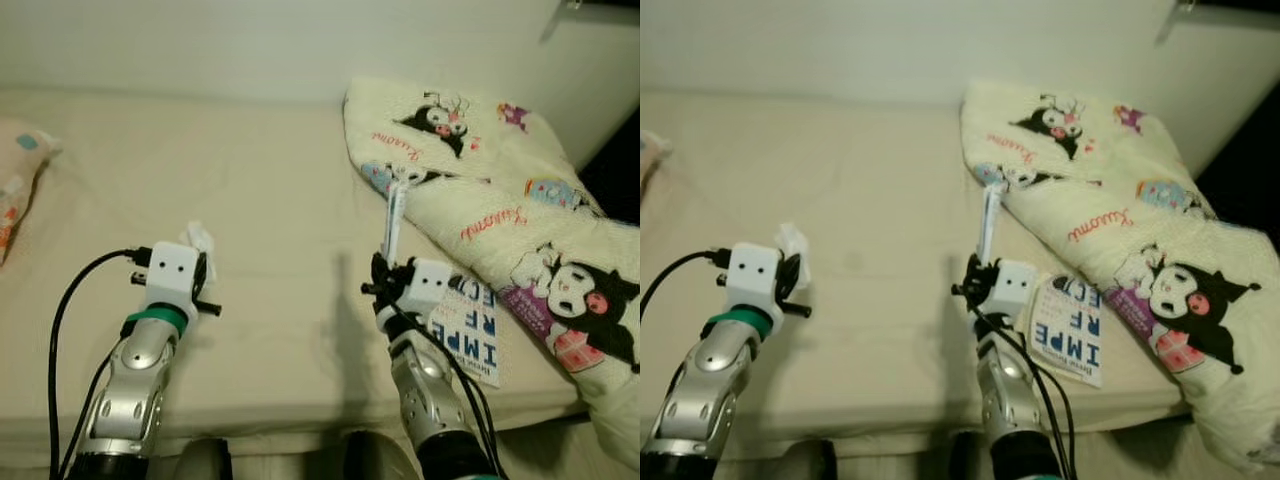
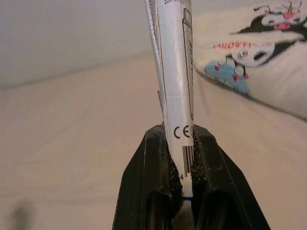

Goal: Clean up the room

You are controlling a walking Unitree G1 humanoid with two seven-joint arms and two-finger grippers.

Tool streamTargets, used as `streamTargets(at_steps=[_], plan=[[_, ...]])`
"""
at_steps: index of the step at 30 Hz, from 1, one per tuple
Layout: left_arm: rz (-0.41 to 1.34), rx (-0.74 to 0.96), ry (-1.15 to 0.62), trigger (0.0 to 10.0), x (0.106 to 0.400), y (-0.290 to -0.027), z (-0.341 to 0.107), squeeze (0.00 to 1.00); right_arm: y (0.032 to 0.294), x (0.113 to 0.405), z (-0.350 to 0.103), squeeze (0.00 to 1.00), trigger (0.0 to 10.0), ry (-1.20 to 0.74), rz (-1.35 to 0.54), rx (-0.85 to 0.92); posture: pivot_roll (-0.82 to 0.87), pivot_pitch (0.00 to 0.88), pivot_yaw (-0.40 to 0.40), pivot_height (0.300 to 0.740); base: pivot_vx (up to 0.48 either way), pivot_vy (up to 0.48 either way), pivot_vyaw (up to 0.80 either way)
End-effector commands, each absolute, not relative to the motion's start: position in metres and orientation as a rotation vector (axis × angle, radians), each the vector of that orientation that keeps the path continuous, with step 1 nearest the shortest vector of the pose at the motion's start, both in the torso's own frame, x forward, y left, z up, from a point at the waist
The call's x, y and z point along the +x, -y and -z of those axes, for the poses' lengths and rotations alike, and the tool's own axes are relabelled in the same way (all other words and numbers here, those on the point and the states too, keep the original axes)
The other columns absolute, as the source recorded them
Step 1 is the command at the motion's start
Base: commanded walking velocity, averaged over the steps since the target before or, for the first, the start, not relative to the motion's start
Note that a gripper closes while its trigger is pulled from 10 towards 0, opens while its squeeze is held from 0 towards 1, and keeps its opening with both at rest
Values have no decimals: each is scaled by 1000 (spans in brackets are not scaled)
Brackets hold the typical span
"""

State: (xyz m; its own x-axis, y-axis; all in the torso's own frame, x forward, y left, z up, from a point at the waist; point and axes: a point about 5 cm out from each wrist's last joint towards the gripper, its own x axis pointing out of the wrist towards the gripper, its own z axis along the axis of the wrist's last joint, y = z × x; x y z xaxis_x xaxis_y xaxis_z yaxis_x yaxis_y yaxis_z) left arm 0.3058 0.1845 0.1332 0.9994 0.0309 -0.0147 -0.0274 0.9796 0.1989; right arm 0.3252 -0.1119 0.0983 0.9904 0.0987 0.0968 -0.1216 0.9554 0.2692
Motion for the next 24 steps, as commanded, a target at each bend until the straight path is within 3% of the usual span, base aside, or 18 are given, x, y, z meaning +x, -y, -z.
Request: streamTargets(at_steps=[1, 10, 15, 24], plan=[[-52, 215, -26, 10000, 306, -187, -128, 0, 112, 324, -96, 0, 10000, 70, -105, 275, 119, 0, -34, 700, 0, 0, 0], [-104, 227, -25, 10000, 306, -194, -123, 0, 114, 323, -94, 0, 10000, 52, -91, 261, 119, 0, -32, 740, 0, 0, 0], [-107, 226, -26, 10000, 307, -194, -121, 0, 113, 324, -91, 0, 10000, 28, -68, 216, 119, 0, -32, 740, 0, 0, 0], [-109, 216, -26, 10000, 306, -192, -118, 0, 108, 323, -88, 0, 10000, 7, -101, 222, 119, 0, -37, 740, -403, 0, 0]])
